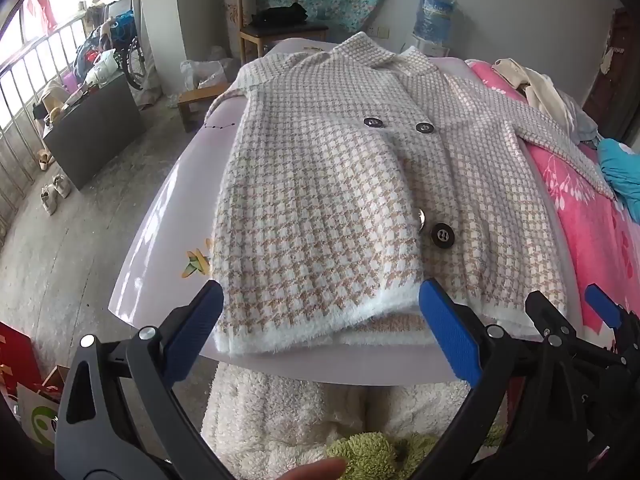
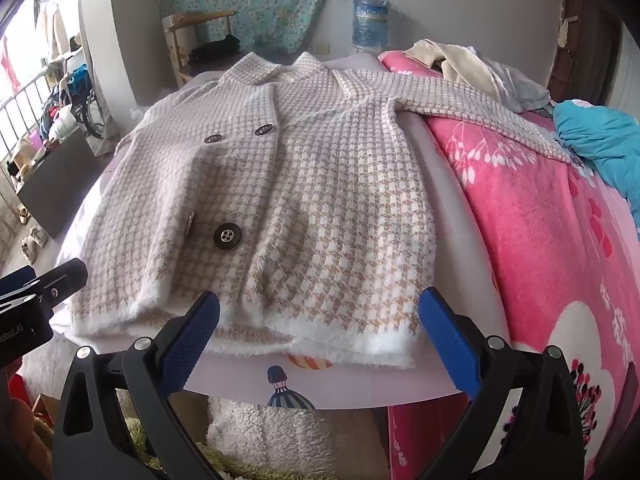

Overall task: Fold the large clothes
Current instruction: 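Move both grippers open toward the hem of the houndstooth coat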

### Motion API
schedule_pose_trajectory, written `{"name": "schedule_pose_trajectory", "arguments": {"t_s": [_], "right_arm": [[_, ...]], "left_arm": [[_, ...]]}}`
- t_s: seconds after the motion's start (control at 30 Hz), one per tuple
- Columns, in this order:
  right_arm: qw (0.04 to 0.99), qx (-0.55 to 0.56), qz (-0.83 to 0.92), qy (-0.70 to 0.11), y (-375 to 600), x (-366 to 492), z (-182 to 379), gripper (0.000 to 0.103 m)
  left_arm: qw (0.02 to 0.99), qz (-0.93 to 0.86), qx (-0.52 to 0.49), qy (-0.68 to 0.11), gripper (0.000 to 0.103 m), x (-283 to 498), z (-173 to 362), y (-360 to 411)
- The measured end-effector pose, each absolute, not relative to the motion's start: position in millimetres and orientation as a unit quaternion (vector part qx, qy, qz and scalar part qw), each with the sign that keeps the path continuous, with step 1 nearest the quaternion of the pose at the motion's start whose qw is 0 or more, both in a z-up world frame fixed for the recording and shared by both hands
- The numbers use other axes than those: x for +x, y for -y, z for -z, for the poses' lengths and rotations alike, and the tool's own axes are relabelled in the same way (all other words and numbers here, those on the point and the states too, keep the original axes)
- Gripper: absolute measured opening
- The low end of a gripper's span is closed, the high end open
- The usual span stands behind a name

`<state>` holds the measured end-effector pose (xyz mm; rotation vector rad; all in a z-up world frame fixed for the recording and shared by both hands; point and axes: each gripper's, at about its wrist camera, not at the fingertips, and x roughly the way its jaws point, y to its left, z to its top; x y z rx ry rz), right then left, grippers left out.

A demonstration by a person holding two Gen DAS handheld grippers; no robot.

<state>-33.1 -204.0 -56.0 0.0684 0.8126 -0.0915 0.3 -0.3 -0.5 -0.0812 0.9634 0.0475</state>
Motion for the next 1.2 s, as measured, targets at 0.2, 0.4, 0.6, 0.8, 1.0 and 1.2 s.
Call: {"name": "schedule_pose_trajectory", "arguments": {"t_s": [0.2,0.4,0.6,0.8,1.0,1.2], "right_arm": [[0.915,0.031,0.051,-0.399,207.4,-33.0,58.1,0.097],[0.913,0.048,0.046,-0.403,219.8,-30.5,61.5,0.097],[0.914,0.047,0.043,-0.402,213.0,-32.4,59.2,0.097],[0.914,0.047,0.042,-0.401,212.3,-33.3,58.4,0.097],[0.914,0.046,0.040,-0.402,210.3,-33.3,58.1,0.097],[0.914,0.042,0.037,-0.401,207.1,-34.0,56.4,0.097]], "left_arm": [[0.882,-0.021,-0.042,-0.470,0.095,1.6,0.5,0.4],[0.884,-0.022,-0.039,-0.465,0.095,1.8,1.3,0.9],[0.885,-0.022,-0.038,-0.463,0.095,2.0,3.6,2.8],[0.886,-0.024,-0.040,-0.461,0.095,-1.5,2.5,-0.1],[0.886,-0.027,-0.041,-0.461,0.095,-1.6,3.3,-0.6],[0.886,-0.028,-0.045,-0.461,0.095,-2.1,3.7,-4.2]]}}
